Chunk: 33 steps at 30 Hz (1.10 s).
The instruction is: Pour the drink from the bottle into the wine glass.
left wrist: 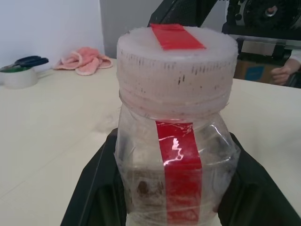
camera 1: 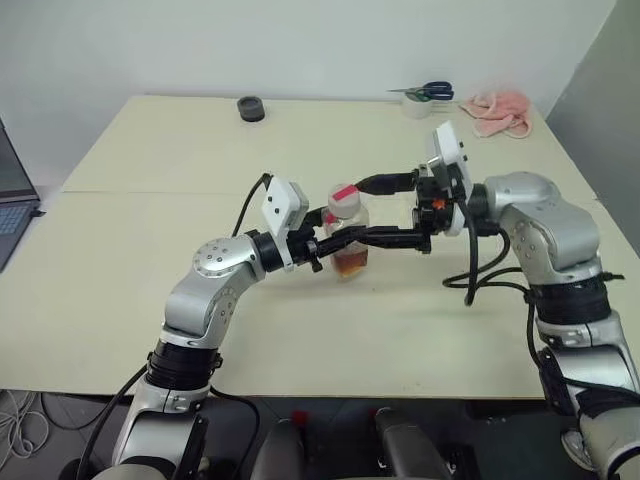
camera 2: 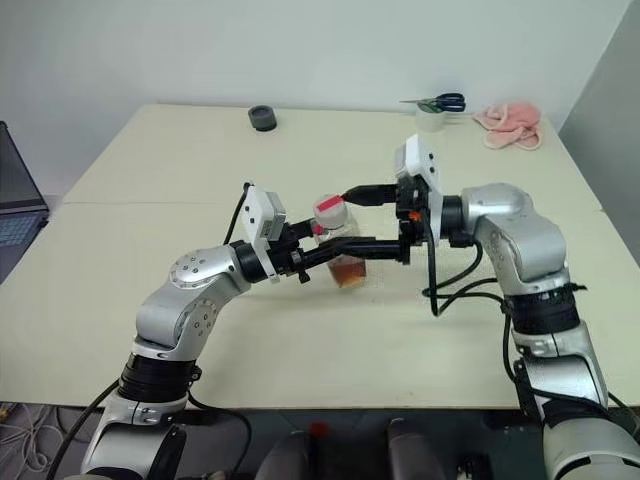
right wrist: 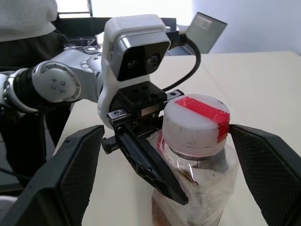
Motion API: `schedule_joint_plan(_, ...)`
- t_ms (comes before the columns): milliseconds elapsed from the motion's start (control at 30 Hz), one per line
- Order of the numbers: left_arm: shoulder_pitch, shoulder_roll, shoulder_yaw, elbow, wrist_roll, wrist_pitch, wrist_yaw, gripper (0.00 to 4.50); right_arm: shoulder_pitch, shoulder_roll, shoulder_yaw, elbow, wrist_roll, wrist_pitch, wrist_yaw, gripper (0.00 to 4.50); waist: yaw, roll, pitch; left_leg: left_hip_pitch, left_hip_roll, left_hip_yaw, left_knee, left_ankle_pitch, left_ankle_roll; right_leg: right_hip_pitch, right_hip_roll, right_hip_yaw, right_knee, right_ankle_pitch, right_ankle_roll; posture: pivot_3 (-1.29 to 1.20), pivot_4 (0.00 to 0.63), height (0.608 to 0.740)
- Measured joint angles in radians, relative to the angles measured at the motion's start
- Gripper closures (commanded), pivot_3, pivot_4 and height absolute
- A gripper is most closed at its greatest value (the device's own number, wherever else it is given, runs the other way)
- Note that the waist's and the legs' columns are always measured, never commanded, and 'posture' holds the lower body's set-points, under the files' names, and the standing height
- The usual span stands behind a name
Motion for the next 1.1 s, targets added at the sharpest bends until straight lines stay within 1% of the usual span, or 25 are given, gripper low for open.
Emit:
schedule_joint_plan(167, 0.0, -0.006, -0.009, 0.01, 0.004, -0.003, -0.01, 2.61, -0.005, 0.113, 0.002, -0.042, -0.007, 0.069, -0.21, 0.0, -0.002, 0.0, 0.0, 0.001, 0.001, 0.0, 0.0, 0.0, 0.0, 0.0, 0.002, 0.0, 0.001, -0.001, 0.002, 0.0, 0.15, 0.74)
schedule_joint_plan(300, 0.0, -0.006, -0.014, 0.01, 0.007, -0.004, -0.01, 2.61, -0.031, 0.133, 0.003, -0.042, -0.01, 0.099, -0.287, 0.0, 0.001, 0.0, 0.0, 0.001, 0.001, 0.0, 0.0, 0.0, 0.0, 0.001, 0.002, 0.0, 0.0, -0.001, 0.002, 0.0, 0.15, 0.74)
schedule_joint_plan(433, 0.0, -0.006, -0.014, 0.01, 0.008, -0.004, -0.01, 2.61, -0.031, 0.139, 0.003, -0.042, -0.008, 0.11, -0.307, 0.0, 0.001, 0.0, 0.0, 0.0, 0.001, 0.0, 0.0, 0.0, 0.0, 0.0, 0.002, 0.0, 0.0, 0.001, -0.001, 0.0, 0.15, 0.74)
schedule_joint_plan(633, 0.0, -0.006, -0.014, 0.01, 0.009, -0.004, -0.009, 2.61, -0.034, 0.144, 0.04, -0.024, -0.024, 0.103, -0.328, 0.0, 0.0, 0.0, 0.0, 0.0, 0.001, 0.0, 0.0, 0.0, 0.0, 0.0, 0.002, 0.0, 0.0, 0.0, 0.0, 0.0, 0.15, 0.74)
schedule_joint_plan(800, 0.001, -0.006, -0.014, 0.01, 0.009, -0.004, -0.007, 2.61, -0.034, 0.153, 0.044, 0.009, -0.03, 0.1, -0.344, 0.0, 0.001, 0.0, 0.0, 0.0, 0.001, 0.0, 0.0, 0.0, 0.0, 0.0, 0.002, 0.0, 0.0, 0.0, 0.0, 0.0, 0.15, 0.74)
schedule_joint_plan(1100, 0.007, -0.006, -0.014, 0.01, 0.009, -0.004, -0.005, 2.61, -0.042, 0.147, 0.048, 0.013, -0.023, 0.099, -0.337, 0.0, 0.001, 0.0, 0.0, 0.0, 0.001, 0.0, 0.0, 0.0, 0.0, 0.0, 0.002, 0.0, 0.0, 0.0, 0.0, 0.0, 0.15, 0.74)
